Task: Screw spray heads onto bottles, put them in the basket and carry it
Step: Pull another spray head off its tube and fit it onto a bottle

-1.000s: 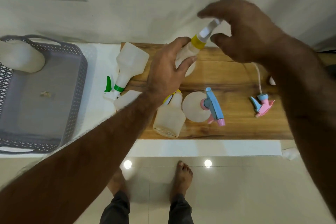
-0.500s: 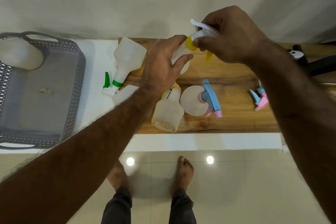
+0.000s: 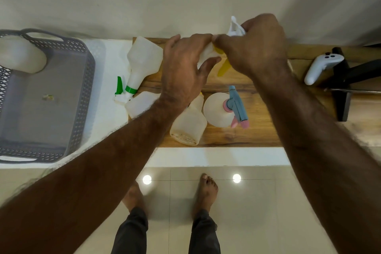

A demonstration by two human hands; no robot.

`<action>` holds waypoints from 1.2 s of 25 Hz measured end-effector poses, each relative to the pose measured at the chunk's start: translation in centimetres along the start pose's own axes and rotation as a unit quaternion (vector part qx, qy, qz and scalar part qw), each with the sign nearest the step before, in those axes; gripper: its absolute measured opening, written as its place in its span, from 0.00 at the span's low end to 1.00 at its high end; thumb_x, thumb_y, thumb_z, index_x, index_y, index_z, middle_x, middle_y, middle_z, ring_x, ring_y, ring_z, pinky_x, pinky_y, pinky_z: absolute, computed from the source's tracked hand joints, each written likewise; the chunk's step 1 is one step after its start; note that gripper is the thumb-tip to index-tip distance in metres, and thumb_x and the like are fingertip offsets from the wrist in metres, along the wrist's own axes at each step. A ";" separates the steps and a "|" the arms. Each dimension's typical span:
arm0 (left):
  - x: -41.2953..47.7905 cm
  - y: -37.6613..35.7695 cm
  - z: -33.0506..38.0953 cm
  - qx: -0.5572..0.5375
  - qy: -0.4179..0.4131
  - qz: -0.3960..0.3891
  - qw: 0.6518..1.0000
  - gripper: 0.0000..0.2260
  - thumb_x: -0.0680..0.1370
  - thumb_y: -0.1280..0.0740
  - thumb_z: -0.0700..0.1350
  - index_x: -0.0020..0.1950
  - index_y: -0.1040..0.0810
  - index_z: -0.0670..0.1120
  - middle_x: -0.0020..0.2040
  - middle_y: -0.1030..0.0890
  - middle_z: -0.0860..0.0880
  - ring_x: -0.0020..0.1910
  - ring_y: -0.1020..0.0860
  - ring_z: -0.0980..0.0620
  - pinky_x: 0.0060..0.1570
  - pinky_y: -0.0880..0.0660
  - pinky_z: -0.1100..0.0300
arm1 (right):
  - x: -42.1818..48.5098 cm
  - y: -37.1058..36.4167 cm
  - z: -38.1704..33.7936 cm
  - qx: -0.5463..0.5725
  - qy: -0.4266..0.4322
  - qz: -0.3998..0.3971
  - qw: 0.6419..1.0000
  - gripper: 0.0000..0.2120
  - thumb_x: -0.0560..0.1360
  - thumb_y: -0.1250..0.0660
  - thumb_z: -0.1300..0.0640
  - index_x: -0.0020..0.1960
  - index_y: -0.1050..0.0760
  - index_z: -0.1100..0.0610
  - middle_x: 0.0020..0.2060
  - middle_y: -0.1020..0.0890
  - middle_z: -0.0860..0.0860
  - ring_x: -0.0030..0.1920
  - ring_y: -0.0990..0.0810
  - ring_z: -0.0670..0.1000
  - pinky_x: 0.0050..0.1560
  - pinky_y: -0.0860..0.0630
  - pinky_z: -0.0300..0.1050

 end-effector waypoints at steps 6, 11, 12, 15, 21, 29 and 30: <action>1.4 1.1 -1.7 -0.106 0.030 -0.003 0.994 0.15 0.80 0.29 0.51 0.62 0.18 0.43 0.53 0.14 0.49 0.52 0.17 0.47 0.53 0.21 0.42 | -1.6 0.1 -0.9 0.303 -0.055 -0.262 0.914 0.17 0.83 0.44 0.54 0.58 0.19 0.58 0.50 0.12 0.57 0.54 0.13 0.59 0.63 0.19 0.58; 1.2 1.5 -0.6 -0.169 0.033 -0.021 0.985 0.15 0.80 0.27 0.48 0.61 0.19 0.40 0.52 0.14 0.47 0.52 0.17 0.47 0.52 0.20 0.44 | -0.4 0.0 -0.7 0.306 0.110 -0.204 0.923 0.10 0.72 0.27 0.67 0.53 0.19 0.64 0.41 0.12 0.58 0.42 0.12 0.57 0.48 0.14 0.48; 1.1 1.6 -0.4 -0.175 0.036 -0.024 0.984 0.15 0.79 0.27 0.48 0.62 0.19 0.40 0.52 0.14 0.47 0.53 0.17 0.47 0.53 0.20 0.45 | -0.1 0.2 -0.8 0.303 0.141 -0.177 0.926 0.11 0.71 0.25 0.66 0.52 0.20 0.66 0.38 0.13 0.58 0.37 0.13 0.55 0.42 0.16 0.47; 0.9 1.8 -0.3 -0.181 0.051 -0.033 0.982 0.17 0.79 0.27 0.49 0.64 0.19 0.41 0.54 0.15 0.50 0.55 0.17 0.51 0.56 0.19 0.49 | -0.2 0.3 -1.1 0.275 0.218 -0.129 0.927 0.17 0.73 0.23 0.61 0.56 0.22 0.70 0.36 0.18 0.63 0.33 0.19 0.57 0.35 0.21 0.42; 0.8 2.4 0.6 -0.232 0.061 -0.066 0.969 0.18 0.78 0.25 0.45 0.66 0.20 0.42 0.56 0.17 0.57 0.58 0.19 0.62 0.61 0.22 0.65 | -1.3 -0.1 -1.1 0.356 0.188 -0.163 0.901 0.07 0.75 0.25 0.63 0.50 0.20 0.64 0.37 0.21 0.60 0.38 0.20 0.51 0.43 0.21 0.47; 0.7 2.1 -0.2 -0.252 0.148 -0.013 0.956 0.19 0.74 0.22 0.50 0.61 0.18 0.45 0.49 0.15 0.51 0.52 0.17 0.52 0.56 0.18 0.52 | -0.9 0.2 -0.8 0.347 0.149 0.020 0.926 0.16 0.66 0.18 0.49 0.36 0.25 0.53 0.31 0.23 0.56 0.33 0.25 0.55 0.34 0.22 0.57; 0.6 1.9 -0.5 -0.248 0.152 -0.013 0.957 0.19 0.73 0.21 0.50 0.60 0.18 0.45 0.48 0.16 0.50 0.51 0.17 0.52 0.55 0.18 0.51 | -0.8 -0.2 -0.4 0.352 0.133 0.028 0.926 0.18 0.65 0.18 0.47 0.36 0.26 0.54 0.32 0.23 0.55 0.33 0.24 0.55 0.35 0.21 0.57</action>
Point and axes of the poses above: each hand's wrist, its own x-axis towards the middle knuckle, its own y-axis out of the back of the hand, z = x × y, the point moved 9 cm from there along x, towards the middle knuckle
